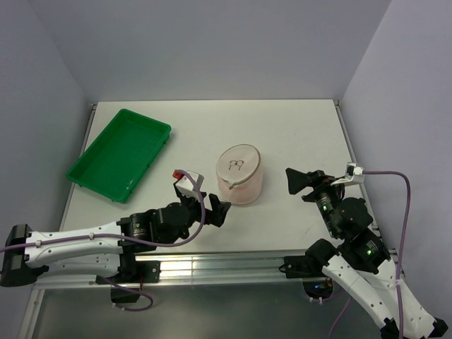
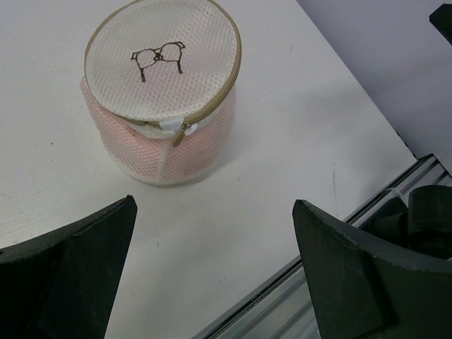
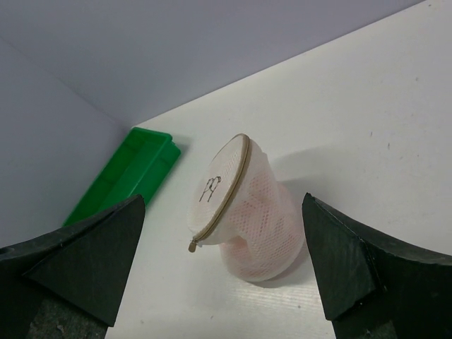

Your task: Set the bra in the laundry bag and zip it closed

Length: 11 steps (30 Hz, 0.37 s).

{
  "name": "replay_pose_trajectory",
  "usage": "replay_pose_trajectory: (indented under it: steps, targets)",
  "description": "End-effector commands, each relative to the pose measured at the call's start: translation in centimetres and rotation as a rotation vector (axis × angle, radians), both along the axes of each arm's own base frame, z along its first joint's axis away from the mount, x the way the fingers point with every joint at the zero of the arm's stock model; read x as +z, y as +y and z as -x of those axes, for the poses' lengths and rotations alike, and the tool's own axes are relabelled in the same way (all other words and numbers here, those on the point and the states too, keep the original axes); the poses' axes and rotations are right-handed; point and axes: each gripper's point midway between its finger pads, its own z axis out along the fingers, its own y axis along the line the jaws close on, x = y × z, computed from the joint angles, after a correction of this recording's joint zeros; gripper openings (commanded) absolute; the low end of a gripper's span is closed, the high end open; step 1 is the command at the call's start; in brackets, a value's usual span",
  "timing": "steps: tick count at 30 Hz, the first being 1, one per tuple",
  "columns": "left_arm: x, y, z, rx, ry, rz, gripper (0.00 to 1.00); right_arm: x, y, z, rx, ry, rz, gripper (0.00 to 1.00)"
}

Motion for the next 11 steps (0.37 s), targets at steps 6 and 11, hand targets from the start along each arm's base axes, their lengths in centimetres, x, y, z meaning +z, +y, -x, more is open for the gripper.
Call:
replay_pose_trajectory:
  steps: [6, 11]
  targets:
    - [1.3, 1.4, 0.0, 0.021, -0.025, 0.063, 0.99, 2.2, -1.2, 0.4, -0.044, -0.035, -0.020, 1.00]
    - [1.6, 2.6, -0.2, 0.056, -0.030, 0.084, 0.99, 1.6, -1.7, 0.7, -0.058, -0.037, -0.016, 1.00]
